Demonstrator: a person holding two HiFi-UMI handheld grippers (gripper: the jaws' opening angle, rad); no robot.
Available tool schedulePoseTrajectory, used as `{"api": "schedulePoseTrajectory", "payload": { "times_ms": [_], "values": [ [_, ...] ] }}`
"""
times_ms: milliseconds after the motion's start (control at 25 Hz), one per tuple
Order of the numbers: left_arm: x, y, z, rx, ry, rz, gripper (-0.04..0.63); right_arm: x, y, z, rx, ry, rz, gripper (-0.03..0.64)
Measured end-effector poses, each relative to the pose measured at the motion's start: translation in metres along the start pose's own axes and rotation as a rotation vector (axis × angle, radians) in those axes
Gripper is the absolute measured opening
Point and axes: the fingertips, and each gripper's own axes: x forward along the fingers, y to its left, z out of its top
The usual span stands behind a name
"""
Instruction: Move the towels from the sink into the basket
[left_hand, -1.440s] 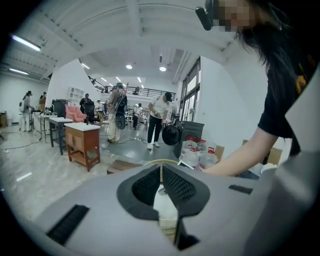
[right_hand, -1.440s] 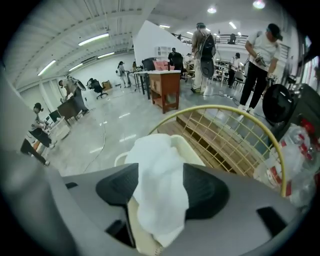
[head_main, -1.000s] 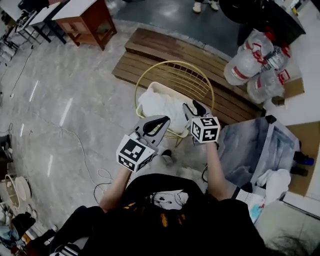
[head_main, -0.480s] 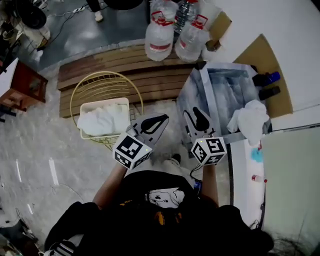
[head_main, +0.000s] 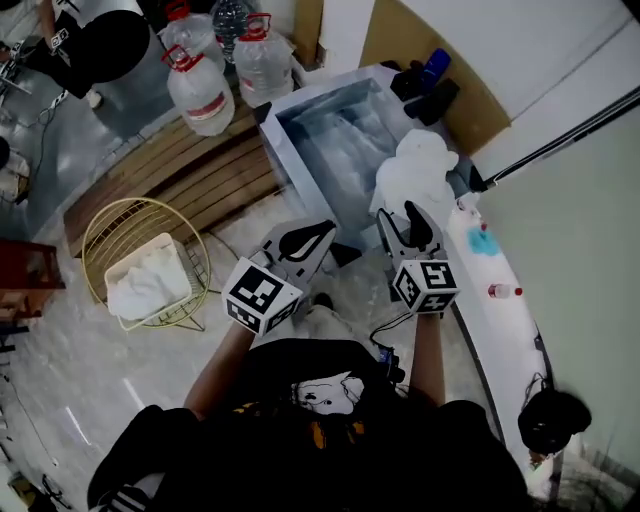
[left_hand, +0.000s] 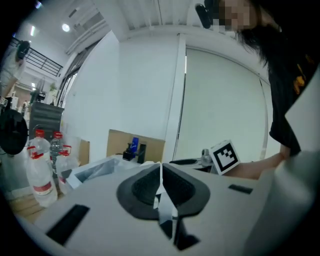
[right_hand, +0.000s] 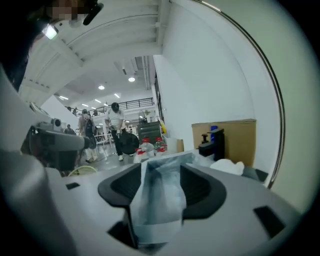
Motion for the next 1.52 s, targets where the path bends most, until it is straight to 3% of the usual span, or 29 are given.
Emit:
{"api": "schedulePoseTrajectory", "payload": {
  "times_ms": [120, 240, 400, 480, 600, 720, 800, 840, 920, 1000, 1080, 1200, 1520],
  "values": [
    [0.030, -0.016, 0.004, 0.019, 0.008, -0.028, 0.018, 0.004, -0.055, -0.017, -0.107, 0.092, -0.037, 0.299],
    [0.048, -0.023, 0.003, 0.023, 0.027, -0.034, 0.018, 0.022, -0.097, -0.046, -0.305, 0.271, -0.032, 0.357],
    [0.063, -0.023, 0.001, 0.029, 0.048, -0.019, 0.018, 0.052, -0.120, -0.092, -0.611, 0.539, 0.113, 0.417],
    [0.069, -0.020, 0.002, 0.030, 0.054, -0.005, 0.018, 0.069, -0.127, -0.109, -0.698, 0.627, 0.180, 0.423],
    [0.072, -0.014, 0.004, 0.023, 0.064, 0.027, 0.018, 0.089, -0.140, -0.119, -0.657, 0.707, 0.202, 0.426],
    [0.070, -0.005, 0.004, 0.012, 0.071, 0.064, 0.018, 0.102, -0.162, -0.124, -0.513, 0.749, 0.097, 0.423],
    [0.067, 0.001, 0.003, 0.017, 0.082, 0.084, 0.018, 0.105, -0.172, -0.130, -0.375, 0.731, 0.051, 0.376],
    [0.065, 0.004, 0.003, 0.019, 0.085, 0.095, 0.018, 0.105, -0.176, -0.133, -0.336, 0.724, 0.024, 0.273],
    [0.060, 0.009, 0.002, 0.018, 0.087, 0.117, 0.018, 0.103, -0.182, -0.136, -0.360, 0.741, -0.026, 0.178],
    [0.053, 0.014, 0.001, 0.013, 0.091, 0.144, 0.018, 0.106, -0.180, -0.135, -0.415, 0.754, -0.040, 0.126],
    [0.044, 0.020, -0.002, 0.007, 0.095, 0.169, 0.018, 0.107, -0.177, -0.128, -0.397, 0.728, -0.055, 0.094],
    [0.030, 0.028, -0.006, -0.006, 0.092, 0.201, 0.018, 0.105, -0.166, -0.095, -0.303, 0.589, -0.068, 0.069],
    [-0.034, 0.058, -0.003, -0.033, 0.016, 0.313, 0.018, 0.084, -0.069, 0.079, -0.157, 0.109, 0.025, 0.066]
  ]
}}
